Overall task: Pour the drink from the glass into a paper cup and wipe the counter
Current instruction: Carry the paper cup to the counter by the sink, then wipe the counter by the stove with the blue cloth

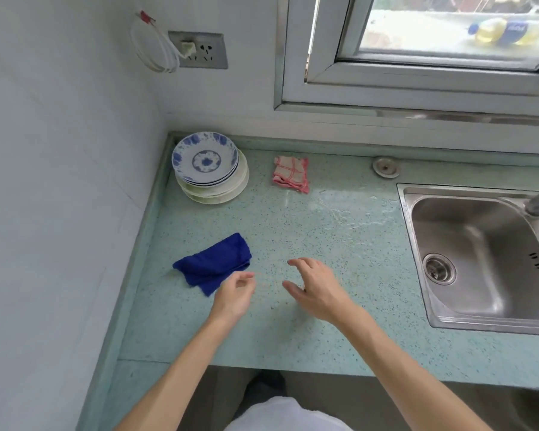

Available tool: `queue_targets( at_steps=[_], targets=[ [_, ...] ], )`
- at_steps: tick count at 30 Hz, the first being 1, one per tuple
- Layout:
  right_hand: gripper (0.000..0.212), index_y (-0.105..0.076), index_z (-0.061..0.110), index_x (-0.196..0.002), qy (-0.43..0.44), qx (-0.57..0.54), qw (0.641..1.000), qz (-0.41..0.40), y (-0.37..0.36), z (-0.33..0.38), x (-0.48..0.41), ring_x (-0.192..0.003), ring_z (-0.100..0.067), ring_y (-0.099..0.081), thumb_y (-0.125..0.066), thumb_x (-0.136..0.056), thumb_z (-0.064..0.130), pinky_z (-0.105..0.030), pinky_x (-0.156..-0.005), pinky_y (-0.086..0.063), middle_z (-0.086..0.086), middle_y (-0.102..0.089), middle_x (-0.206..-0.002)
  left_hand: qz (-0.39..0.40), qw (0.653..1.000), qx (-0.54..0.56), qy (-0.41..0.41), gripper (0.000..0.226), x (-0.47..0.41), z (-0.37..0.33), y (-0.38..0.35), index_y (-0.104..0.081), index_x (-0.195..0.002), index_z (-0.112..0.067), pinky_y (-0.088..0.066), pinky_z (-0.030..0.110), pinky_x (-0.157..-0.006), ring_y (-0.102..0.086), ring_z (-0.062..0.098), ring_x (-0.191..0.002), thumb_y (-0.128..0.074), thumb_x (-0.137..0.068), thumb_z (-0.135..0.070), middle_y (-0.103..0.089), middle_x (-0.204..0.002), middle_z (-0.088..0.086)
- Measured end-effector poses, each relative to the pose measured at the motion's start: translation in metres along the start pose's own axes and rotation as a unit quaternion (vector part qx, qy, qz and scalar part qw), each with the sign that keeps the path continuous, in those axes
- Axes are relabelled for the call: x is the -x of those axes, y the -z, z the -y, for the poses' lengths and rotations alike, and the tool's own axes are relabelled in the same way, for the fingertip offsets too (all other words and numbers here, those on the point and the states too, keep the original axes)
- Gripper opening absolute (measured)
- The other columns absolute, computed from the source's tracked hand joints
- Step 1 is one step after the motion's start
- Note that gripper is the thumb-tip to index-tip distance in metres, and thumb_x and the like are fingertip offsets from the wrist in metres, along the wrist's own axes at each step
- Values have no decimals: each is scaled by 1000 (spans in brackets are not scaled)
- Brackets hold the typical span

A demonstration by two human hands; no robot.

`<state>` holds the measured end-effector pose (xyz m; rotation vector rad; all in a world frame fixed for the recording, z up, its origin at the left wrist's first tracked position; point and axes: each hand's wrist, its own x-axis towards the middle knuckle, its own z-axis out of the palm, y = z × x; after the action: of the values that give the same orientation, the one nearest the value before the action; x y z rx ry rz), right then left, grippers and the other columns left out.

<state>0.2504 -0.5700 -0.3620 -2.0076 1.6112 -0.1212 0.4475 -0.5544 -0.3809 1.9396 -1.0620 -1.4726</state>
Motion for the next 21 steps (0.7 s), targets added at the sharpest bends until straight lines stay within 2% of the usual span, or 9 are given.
queue_targets(
  at_steps=[1,3,5,9,13,14,16,18,21],
  targets=[
    [53,-41,17,-144,7,3,1000,9,-1,6,-7,-135,-21,-40,-48,-98,43,-36,-112,-32,-2,-48,-145,-27,999,-10,-12,13,-2,4,11,-65,-106,-31,-56,34,-92,-65,15,-105,-59,-96,-24,-66,-113,-6],
    [51,-40,17,-144,18,10,999,31,-5,20,-21,-133,-24,-43,-48,-99,40,-36,-109,-35,-5,-49,-144,-87,995,-21,-38,16,-4,10,32,-67,-110,-22,-50,13,-81,-63,9,-101,-59,-97,-17,-67,-111,-7],
    [51,-38,16,-146,14,0,997,69,-11,35,-36,-130,-26,-45,-47,-100,37,-36,-106,-38,-8,-47,-144,-140,989,-25,-50,20,-7,13,52,-68,-114,-16,-43,7,-76,-62,7,-100,-58,-98,-12,-68,-112,-5],
    [49,-38,10,-142,-31,-78,987,135,-23,64,-65,-123,-27,-52,-50,-99,28,-37,-100,-45,-13,-49,-141,-193,979,-51,-39,28,-25,19,79,-64,-122,-13,-45,21,-85,-63,18,-108,-58,-95,-11,-67,-119,3],
    [46,-40,10,-136,-104,-186,969,126,-35,82,-87,-100,-18,-52,-56,-94,20,-29,-82,-44,-4,-53,-124,-163,982,-90,-7,46,-42,21,87,-54,-136,-15,-41,26,-91,-56,24,-118,-60,-91,-16,-55,-133,6],
    [49,-39,10,-136,-126,-219,960,124,-39,85,-93,-99,-18,-53,-59,-92,20,-31,-82,-46,-1,-52,-120,-153,985,-78,1,48,-46,22,87,-52,-138,-16,-43,27,-92,-57,24,-118,-61,-91,-17,-55,-134,6],
    [55,-37,9,-134,-175,-290,934,116,-48,86,-102,-99,-24,-63,-65,-87,21,-42,-86,-56,-5,-55,-121,-146,988,-49,10,54,-51,27,87,-50,-140,-16,-48,31,-95,-59,23,-115,-64,-89,-18,-56,-137,8],
    [65,-31,4,-138,-226,-356,899,117,-50,85,-107,-90,-25,-64,-68,-87,19,-49,-89,-56,-16,-58,-120,-147,988,-35,20,59,-52,33,86,-46,-143,-15,-52,34,-94,-63,23,-108,-67,-88,-19,-60,-132,9],
    [56,-42,-1,-131,-240,-380,880,157,-53,81,-106,-73,-17,-57,-69,-89,23,-40,-84,-58,-12,-64,-98,-121,991,-2,60,71,-49,43,83,-34,-151,-18,-55,38,-91,-70,21,-96,-69,-89,-28,-68,-106,-3]
  ],
)
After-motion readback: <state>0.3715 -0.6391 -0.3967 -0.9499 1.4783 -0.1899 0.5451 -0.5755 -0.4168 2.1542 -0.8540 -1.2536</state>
